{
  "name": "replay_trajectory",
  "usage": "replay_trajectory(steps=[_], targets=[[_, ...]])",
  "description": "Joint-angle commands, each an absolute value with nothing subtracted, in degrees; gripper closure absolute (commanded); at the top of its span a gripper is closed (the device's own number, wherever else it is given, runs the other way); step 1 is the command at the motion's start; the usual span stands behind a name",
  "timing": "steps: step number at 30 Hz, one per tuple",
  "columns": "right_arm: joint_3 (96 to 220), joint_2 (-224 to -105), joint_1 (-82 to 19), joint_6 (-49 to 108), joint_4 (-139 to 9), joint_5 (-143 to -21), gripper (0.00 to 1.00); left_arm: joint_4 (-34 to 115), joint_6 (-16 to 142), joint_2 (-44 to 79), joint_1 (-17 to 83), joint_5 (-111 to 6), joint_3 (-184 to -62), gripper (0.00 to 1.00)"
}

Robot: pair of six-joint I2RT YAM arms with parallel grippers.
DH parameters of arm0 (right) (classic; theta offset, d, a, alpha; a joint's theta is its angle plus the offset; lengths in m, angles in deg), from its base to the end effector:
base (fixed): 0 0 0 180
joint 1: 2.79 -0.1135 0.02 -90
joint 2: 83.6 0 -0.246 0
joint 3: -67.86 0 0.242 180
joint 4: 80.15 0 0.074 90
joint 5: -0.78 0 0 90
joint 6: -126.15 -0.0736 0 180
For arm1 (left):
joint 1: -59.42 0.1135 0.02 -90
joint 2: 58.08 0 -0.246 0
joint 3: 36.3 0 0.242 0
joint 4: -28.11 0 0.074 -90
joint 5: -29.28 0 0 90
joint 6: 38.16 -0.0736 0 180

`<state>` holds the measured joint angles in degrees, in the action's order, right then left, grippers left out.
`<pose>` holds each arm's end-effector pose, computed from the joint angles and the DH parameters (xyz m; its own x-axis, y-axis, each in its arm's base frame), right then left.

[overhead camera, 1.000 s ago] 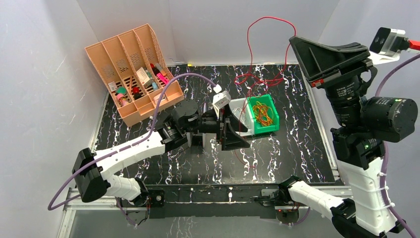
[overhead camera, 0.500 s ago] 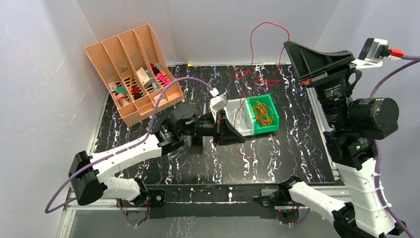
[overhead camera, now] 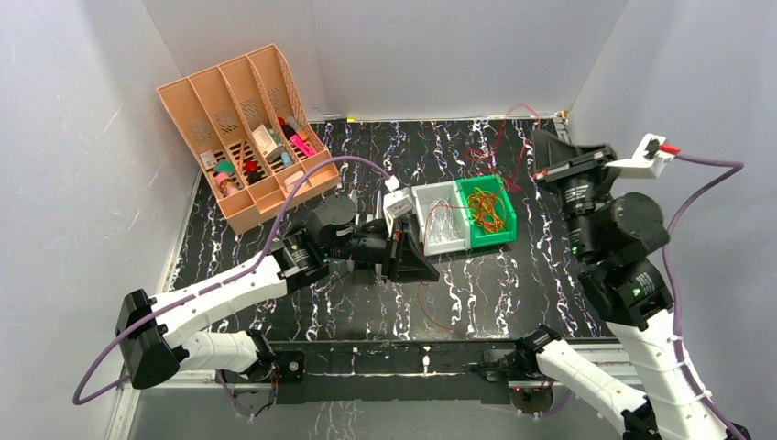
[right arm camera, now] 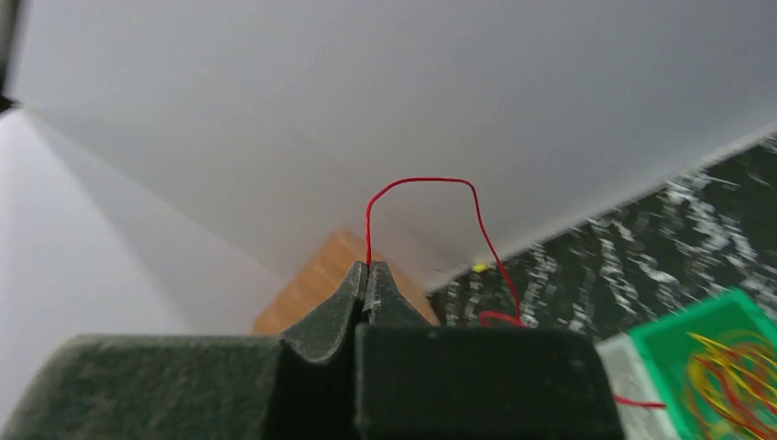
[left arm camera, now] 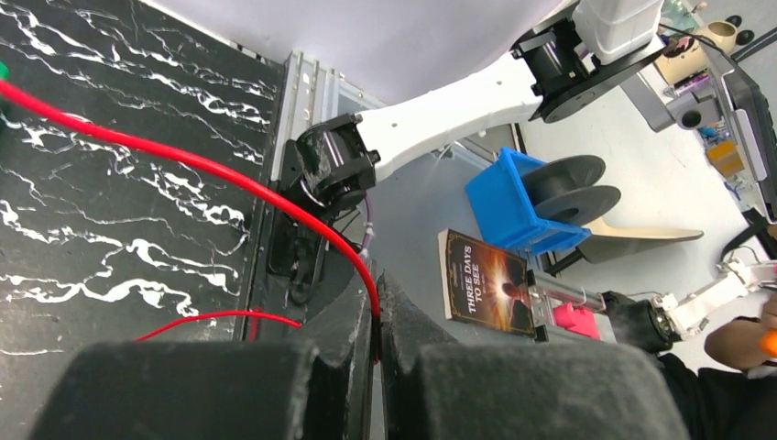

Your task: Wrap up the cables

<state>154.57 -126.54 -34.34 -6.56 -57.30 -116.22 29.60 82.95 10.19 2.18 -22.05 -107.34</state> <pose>0.1411 0.0474 0.4983 0.1525 0.8028 -0.5764 -0.2834 0.5942 0.7527 0.1248 -0.2789 0.3567 -0.5035 0.0370 -0.8632 0.8578 -0.0978 -0.5046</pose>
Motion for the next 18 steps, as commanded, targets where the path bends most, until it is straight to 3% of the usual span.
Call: replay_trajectory(steps=[1,12,16,18], targets=[[148.9,-123.3,-34.2,-5.0,-47.1,-129.5,1.00,32.9,82.4,8.9,1.7,-18.5,-110.3,1.00],[135.7,-117.6,-34.3,-18.2,-24.4,-141.6,1.00,40.4,80.9,14.6,1.4,-16.9,-115.1,1.00],[132.0,-116.7,-34.2,-21.7,-20.8,-138.7,0.78,43.1,81.0,16.1,1.4,-18.3,-117.2,1.00],[130.6,-115.8,-34.3,-20.3,-21.4,-135.4,0.62,45.0,80.4,16.5,1.4,-19.4,-118.1,1.00]])
